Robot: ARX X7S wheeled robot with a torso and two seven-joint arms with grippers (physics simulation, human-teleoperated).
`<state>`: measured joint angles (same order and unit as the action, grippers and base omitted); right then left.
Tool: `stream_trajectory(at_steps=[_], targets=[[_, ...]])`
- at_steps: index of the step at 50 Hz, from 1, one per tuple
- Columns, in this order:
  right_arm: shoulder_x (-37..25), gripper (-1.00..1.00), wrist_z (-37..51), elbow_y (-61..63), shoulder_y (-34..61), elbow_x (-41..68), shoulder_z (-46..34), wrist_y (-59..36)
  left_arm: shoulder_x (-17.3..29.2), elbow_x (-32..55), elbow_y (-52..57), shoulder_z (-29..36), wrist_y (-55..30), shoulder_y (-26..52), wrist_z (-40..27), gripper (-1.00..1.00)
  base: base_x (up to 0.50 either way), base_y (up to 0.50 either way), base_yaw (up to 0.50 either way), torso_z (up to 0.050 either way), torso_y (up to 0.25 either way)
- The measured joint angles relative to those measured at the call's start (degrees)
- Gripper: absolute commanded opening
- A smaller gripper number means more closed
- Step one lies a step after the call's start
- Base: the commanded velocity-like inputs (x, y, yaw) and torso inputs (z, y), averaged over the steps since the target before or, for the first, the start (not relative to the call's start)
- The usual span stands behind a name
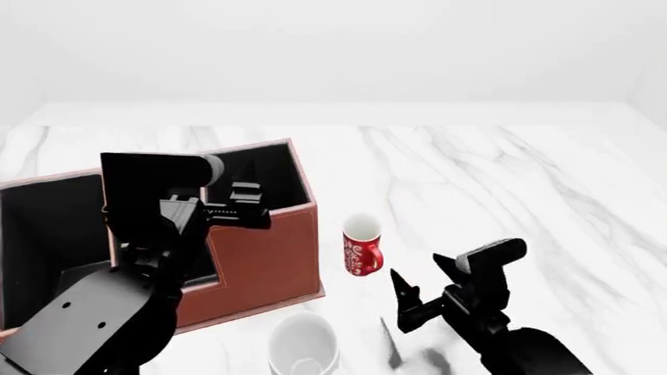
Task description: Pick up the red mug and place it to the right of the caddy.
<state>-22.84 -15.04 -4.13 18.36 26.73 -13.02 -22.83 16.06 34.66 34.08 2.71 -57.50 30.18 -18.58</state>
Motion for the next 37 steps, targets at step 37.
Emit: stream_trajectory(at_steps=[37], targets=[[-2.2,1.00,20.8,38.5,-6.9,4.8,14.7,0.1,0.6,1.5,0.6,0.0,0.3,0.3,-1.0,1.00,0.00,0.00,0.00,0.000,0.000]])
